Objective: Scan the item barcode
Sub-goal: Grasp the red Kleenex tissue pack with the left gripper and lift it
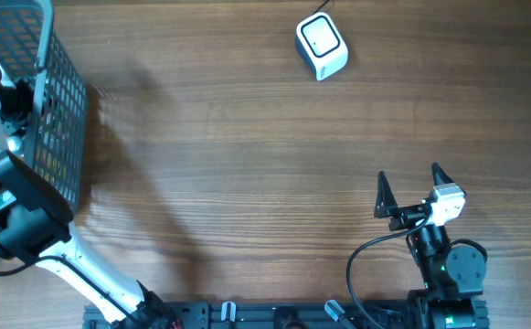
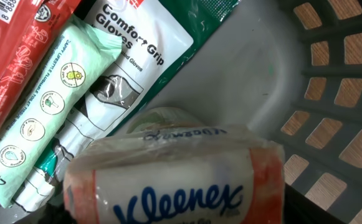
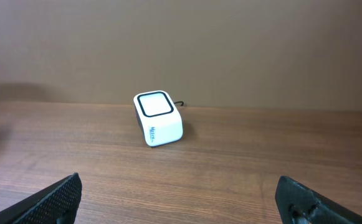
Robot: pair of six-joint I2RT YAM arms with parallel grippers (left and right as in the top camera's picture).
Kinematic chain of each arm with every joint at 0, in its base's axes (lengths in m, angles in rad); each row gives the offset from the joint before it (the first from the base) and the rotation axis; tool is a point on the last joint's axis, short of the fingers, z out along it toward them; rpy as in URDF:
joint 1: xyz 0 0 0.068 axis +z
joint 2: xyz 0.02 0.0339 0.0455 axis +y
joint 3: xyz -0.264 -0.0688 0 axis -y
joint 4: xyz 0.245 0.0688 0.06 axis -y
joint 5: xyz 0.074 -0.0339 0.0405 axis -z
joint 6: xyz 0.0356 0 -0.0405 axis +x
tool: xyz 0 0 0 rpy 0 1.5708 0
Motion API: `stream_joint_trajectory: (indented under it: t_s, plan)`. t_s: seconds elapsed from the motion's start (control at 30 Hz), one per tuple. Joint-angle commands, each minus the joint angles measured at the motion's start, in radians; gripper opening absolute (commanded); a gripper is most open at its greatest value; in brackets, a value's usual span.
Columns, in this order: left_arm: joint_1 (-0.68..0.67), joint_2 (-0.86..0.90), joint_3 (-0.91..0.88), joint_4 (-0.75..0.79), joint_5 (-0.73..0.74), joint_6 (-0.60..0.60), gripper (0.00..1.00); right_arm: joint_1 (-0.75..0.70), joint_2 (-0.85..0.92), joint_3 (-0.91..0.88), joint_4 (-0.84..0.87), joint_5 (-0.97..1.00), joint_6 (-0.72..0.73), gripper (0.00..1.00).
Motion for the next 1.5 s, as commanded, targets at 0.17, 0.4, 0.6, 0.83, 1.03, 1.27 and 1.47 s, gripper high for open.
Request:
stream_joint_trajectory:
  t_s: [0.17,0.4,0.6,0.83,1.03,1.27,1.47]
  plan:
    - [0.002,0.017,-0.026,-0.003,0.008,0.011,0.74,-0.004,-0.008,-0.001,0.003,-0.001,-0.009,1.00]
    - [0.006,0.008,-0.027,0.010,0.005,0.011,0.45,-0.004,-0.008,-0.001,0.004,-0.001,-0.008,1.00]
    - [0.010,-0.112,0.072,0.006,0.005,0.003,0.38,-0.004,-0.008,-0.001,0.003,-0.001,-0.009,1.00]
    - [0.010,-0.387,0.103,0.108,-0.055,-0.001,0.38,-0.004,-0.008,-0.001,0.004,-0.001,-0.008,1.00]
    - [-0.026,-0.575,0.103,0.154,-0.006,-0.106,0.36,-0.004,-0.008,-0.001,0.003,-0.001,-0.008,1.00]
    - [-0.290,-0.716,0.103,-0.003,-0.022,-0.101,0.36,-0.004,-0.008,-0.001,0.003,-0.001,-0.009,1.00]
    - [-0.510,-0.729,0.102,-0.101,-0.108,-0.102,0.36,-0.004,-0.008,-0.001,0.004,-0.001,-0.008,1.00]
